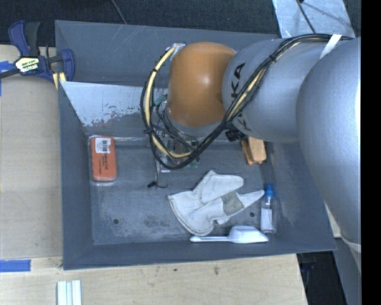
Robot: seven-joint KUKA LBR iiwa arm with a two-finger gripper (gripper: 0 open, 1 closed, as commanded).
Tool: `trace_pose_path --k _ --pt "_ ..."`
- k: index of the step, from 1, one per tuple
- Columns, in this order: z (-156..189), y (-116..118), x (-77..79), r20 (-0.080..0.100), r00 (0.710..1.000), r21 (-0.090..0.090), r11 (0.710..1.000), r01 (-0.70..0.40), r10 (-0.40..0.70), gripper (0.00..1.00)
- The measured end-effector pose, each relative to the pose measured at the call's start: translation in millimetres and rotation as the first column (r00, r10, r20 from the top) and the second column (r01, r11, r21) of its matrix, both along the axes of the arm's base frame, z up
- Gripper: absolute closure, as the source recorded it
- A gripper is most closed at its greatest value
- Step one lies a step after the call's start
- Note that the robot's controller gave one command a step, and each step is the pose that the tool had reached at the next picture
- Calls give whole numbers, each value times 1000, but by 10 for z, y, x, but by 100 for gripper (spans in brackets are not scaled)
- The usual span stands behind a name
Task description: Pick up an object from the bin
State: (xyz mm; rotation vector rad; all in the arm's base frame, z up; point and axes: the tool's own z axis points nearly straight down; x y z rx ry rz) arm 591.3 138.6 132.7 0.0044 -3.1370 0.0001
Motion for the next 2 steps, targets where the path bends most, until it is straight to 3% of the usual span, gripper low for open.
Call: trace_pose_path --k 1,2 --pt "14 -2 -5 0 1000 0 1000 1 -1 0" --pt "90 -21 -36 5 994 0 994 -109 109 0"
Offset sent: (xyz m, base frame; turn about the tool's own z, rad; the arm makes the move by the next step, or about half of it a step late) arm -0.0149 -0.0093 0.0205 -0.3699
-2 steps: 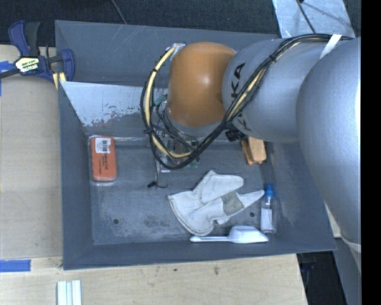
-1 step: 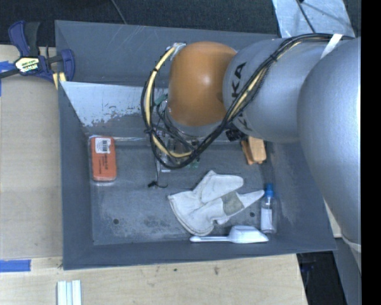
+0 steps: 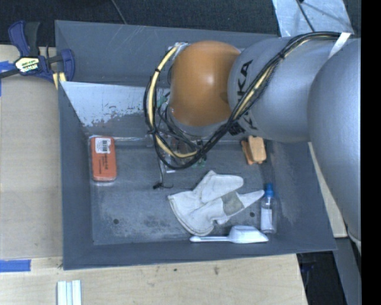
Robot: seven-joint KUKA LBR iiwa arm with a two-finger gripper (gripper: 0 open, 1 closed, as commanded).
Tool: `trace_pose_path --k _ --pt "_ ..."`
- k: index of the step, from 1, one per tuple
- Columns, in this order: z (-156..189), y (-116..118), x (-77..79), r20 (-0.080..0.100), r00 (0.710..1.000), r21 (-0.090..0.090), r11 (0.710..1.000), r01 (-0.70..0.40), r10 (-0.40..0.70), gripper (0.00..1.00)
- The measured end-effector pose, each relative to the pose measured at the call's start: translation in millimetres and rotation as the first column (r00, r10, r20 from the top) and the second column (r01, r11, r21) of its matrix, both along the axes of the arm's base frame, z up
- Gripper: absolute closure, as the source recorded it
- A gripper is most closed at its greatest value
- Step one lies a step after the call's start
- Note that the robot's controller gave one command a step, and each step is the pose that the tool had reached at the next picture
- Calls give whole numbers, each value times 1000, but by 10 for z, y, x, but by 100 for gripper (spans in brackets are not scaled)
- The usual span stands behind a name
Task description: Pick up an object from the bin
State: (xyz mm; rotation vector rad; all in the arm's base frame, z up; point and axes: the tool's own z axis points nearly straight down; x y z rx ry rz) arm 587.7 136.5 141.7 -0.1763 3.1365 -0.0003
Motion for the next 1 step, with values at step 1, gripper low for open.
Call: trace_pose_path --k 1 --pt "-45 -126 16 1 977 0 977 -215 215 0"
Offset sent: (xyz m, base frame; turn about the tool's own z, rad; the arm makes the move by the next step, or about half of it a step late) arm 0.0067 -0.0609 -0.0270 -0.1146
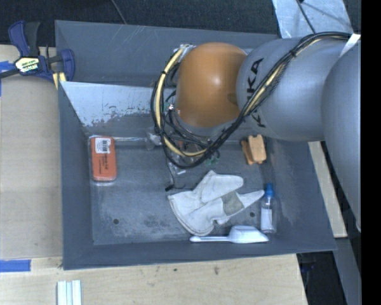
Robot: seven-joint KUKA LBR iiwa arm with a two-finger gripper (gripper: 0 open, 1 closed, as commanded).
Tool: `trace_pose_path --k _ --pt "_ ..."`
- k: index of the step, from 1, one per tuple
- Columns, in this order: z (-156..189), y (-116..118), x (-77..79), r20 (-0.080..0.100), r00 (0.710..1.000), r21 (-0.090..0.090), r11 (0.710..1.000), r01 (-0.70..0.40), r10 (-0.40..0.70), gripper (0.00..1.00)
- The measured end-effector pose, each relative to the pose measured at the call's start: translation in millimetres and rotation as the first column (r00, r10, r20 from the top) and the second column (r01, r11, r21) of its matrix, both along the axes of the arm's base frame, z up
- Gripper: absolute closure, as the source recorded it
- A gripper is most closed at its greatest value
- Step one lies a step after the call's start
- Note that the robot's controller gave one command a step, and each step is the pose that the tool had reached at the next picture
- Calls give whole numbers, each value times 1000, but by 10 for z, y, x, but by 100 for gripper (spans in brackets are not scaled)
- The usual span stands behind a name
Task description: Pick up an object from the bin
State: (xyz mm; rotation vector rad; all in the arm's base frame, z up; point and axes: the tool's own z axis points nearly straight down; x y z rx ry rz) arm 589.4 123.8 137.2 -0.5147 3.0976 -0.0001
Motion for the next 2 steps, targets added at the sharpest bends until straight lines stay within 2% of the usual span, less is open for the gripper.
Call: trace_pose_path --k 1,2 --pt "-147 -320 36 0 996 2 996 84 -84 0" --pt "-172 -507 89 1 1000 -2 1000 -2 2 0"
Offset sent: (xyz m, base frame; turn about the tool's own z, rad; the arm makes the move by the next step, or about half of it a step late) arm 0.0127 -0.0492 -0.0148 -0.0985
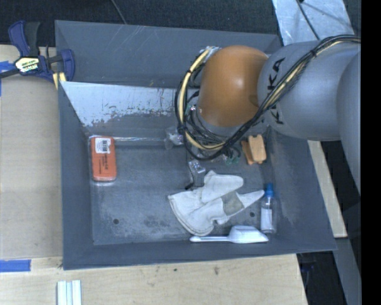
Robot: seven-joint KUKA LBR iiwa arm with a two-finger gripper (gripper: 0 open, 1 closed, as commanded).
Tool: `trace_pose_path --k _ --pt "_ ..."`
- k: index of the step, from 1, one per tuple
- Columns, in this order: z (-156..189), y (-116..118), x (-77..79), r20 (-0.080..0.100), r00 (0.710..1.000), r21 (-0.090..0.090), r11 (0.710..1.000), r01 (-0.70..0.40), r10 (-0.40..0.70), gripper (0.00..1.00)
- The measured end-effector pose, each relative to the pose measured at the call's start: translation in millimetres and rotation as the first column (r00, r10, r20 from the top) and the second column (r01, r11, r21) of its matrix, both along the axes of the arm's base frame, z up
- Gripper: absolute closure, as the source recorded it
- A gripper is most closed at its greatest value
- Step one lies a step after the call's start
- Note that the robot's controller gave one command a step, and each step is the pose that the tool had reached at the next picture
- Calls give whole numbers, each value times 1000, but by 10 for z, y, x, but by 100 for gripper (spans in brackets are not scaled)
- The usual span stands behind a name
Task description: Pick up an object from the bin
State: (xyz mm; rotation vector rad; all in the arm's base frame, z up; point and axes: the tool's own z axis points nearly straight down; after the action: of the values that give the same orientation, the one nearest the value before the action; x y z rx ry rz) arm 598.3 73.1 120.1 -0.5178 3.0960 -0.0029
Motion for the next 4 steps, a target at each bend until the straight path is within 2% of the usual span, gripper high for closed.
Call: trace_pose_path --k 1,2,3,4 --pt "-3 -217 -74 0 998 3 998 -66 66 0" --pt "-42 -378 -88 -2 994 1 994 110 -110 0" --pt "-144 -493 -219 0 996 2 996 -93 93 0" --pt "-474 -790 -209 0 984 1 984 -178 178 100"
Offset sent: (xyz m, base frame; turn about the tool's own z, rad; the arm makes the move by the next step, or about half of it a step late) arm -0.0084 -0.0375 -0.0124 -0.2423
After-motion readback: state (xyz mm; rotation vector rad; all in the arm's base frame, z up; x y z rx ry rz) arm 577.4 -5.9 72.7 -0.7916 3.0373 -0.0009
